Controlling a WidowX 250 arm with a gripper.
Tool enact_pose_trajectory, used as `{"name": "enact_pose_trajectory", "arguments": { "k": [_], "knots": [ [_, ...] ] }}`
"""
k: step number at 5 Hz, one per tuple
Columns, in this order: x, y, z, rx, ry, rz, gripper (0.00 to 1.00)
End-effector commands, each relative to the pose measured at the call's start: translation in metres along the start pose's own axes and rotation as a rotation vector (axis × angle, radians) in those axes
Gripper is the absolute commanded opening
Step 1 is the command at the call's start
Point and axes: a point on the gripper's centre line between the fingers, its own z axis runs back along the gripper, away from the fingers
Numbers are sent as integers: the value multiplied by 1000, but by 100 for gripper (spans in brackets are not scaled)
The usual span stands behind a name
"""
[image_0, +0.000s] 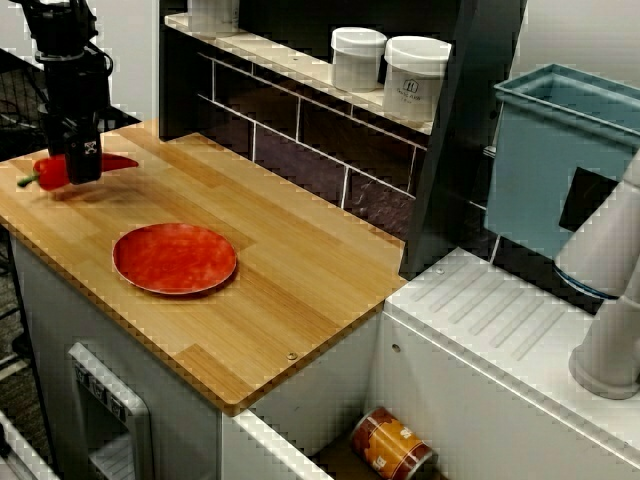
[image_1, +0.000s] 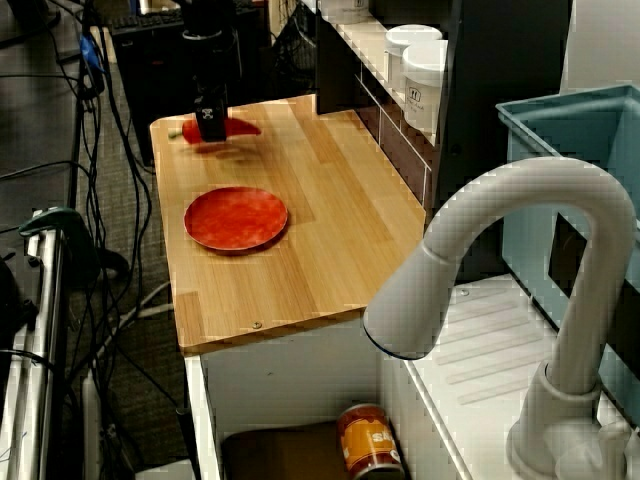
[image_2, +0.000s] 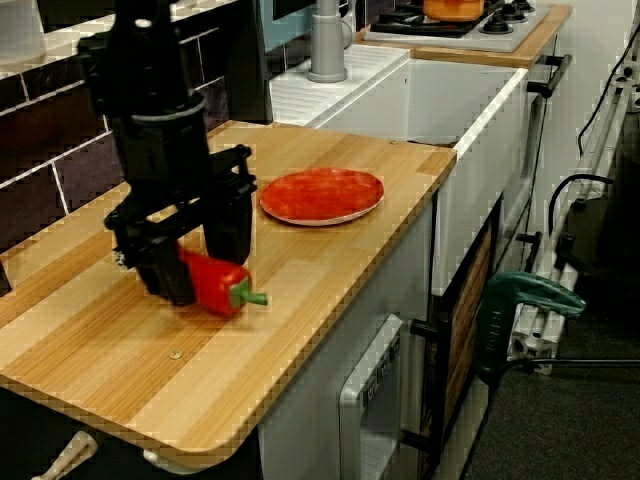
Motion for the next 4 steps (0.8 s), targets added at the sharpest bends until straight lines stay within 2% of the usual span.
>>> {"name": "enact_pose_trajectory", "arguments": {
  "k": [1,2,3,4],
  "knots": [
    [0,1,33,-69,-5,-30,100],
    [-4,-4,47,-104,-6,-47,100],
    [-11,-8,61,-104,-18,-47,100],
    [-12,-13,72,-159,0,-72,100]
  ]
}}
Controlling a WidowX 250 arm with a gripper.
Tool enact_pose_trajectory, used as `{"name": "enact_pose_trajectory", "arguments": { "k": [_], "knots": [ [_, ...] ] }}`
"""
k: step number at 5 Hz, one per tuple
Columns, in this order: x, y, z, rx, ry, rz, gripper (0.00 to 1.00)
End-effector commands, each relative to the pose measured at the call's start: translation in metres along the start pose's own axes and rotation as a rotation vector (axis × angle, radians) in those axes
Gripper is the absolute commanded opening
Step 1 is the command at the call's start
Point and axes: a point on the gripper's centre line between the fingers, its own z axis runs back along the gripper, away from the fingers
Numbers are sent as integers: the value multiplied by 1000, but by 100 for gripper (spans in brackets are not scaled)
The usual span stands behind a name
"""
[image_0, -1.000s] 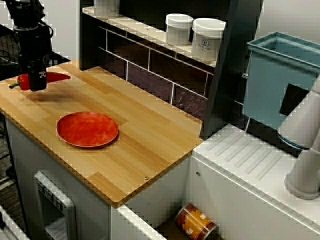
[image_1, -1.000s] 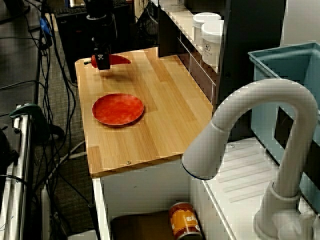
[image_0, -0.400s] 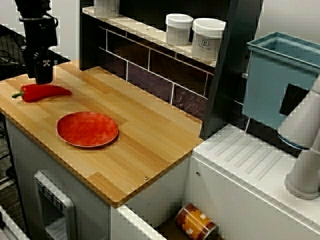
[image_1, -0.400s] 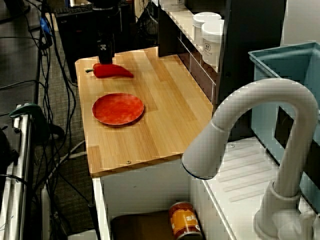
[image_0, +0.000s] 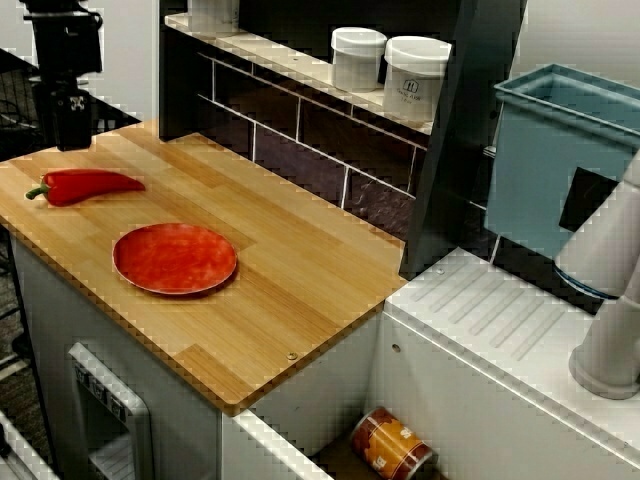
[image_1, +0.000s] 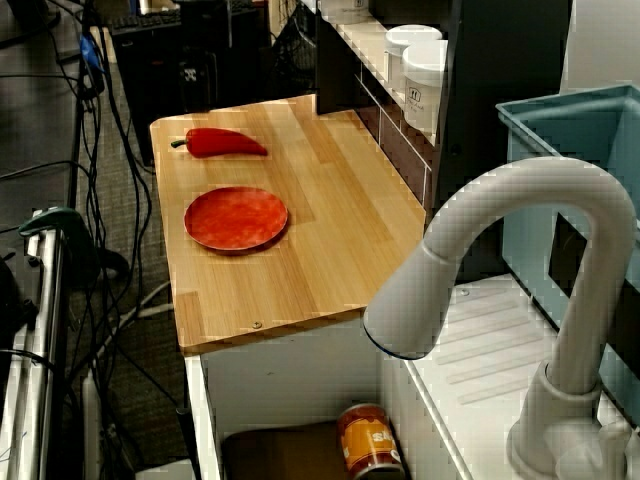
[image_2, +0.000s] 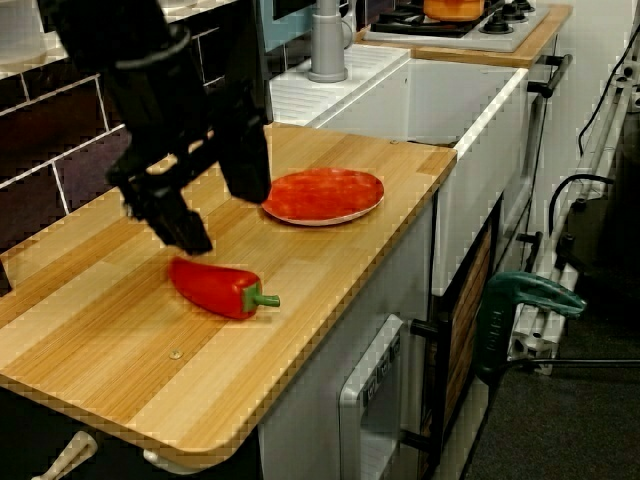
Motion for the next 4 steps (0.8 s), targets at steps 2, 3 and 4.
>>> {"name": "enact_pose_trajectory", "arguments": {
  "k": [2,3,4],
  "knots": [
    [5,-34,44,-77,22,-187,100],
    [10,-55,54,-47,51,-250,100],
    [4,-74,54,2,26,-271,100]
  ]
}}
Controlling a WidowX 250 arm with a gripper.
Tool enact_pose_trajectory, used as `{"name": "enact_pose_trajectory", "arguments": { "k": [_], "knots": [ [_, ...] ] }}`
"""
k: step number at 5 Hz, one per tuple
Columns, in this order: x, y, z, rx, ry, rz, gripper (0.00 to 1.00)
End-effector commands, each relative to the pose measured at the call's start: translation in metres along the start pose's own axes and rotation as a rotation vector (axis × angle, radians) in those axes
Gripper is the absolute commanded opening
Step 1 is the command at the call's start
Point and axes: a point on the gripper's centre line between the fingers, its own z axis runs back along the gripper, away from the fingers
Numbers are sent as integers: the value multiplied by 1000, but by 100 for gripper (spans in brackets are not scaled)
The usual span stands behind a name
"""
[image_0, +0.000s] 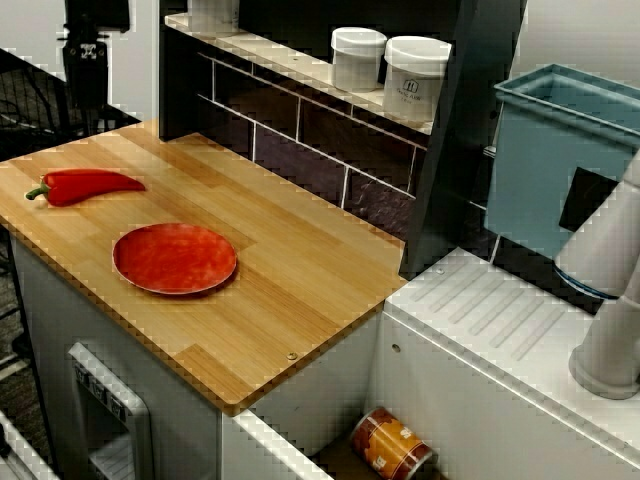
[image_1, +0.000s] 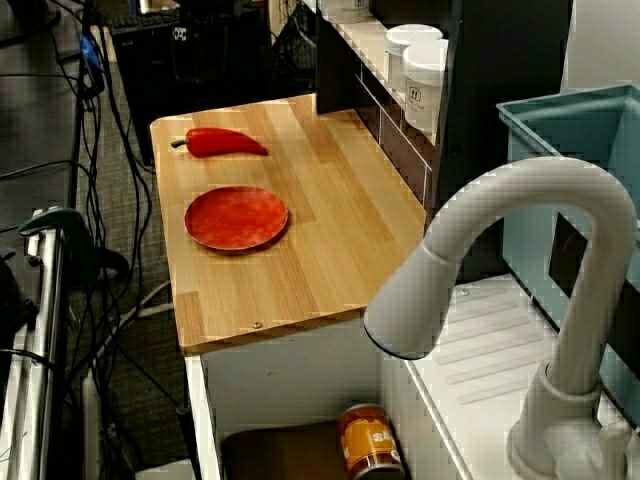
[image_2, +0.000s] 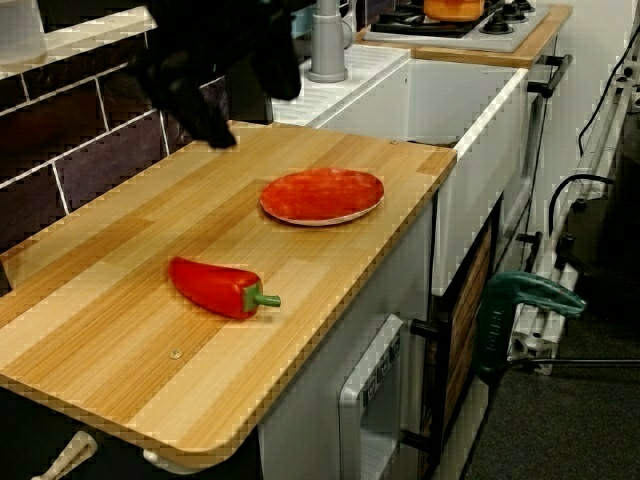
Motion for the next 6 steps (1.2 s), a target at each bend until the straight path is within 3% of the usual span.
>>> {"name": "enact_pose_trajectory", "arguments": {
  "k": [1,2,4,5,6],
  "knots": [
    [1,-43,7,239,-60,-47,100],
    [9,-60,0,323,-79,-85,100],
    [21,-94,-15,372,-96,-168,100],
    [27,-95,-26,384,-81,-194,100],
    [24,-73,-30,398,-76,-125,100]
  ]
}}
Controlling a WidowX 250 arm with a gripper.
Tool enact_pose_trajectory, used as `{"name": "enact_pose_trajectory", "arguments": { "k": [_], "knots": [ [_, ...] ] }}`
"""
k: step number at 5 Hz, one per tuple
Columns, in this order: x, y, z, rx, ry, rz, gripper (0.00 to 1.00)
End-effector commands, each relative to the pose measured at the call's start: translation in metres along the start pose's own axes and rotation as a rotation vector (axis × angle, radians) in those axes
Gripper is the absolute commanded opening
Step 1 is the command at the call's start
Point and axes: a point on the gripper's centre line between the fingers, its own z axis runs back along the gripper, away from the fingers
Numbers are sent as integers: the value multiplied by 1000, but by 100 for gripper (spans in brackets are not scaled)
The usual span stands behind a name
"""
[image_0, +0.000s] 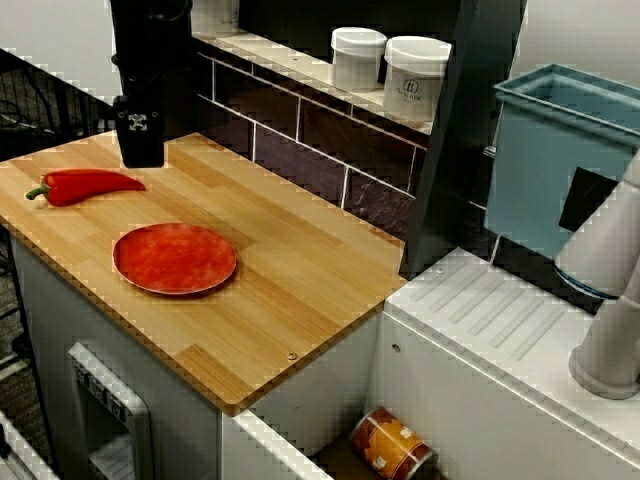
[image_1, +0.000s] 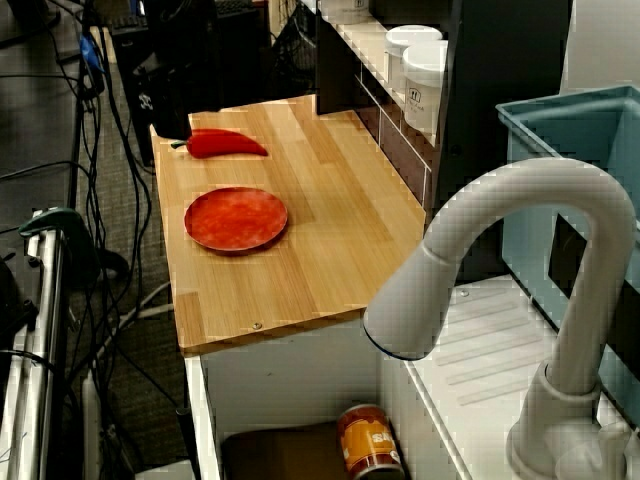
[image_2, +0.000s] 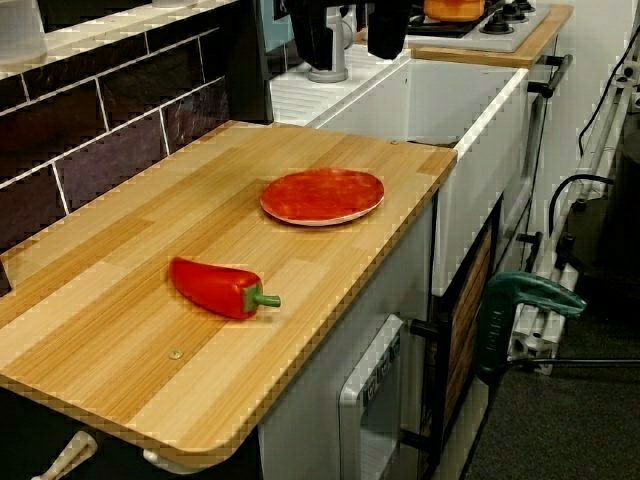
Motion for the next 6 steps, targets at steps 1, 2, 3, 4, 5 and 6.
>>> {"name": "enact_pose_trajectory", "arguments": {
  "k": [1,2,3,4,5,6],
  "knots": [
    [-30,42,-11,24,-5,122,100],
    [-45,54,-15,42,9,154,100],
    [-57,61,-15,49,28,187,100],
    [-75,70,-22,8,57,210,100],
    [-93,80,-19,-17,21,273,100],
    [-110,97,-30,-26,7,456,100]
  ]
}}
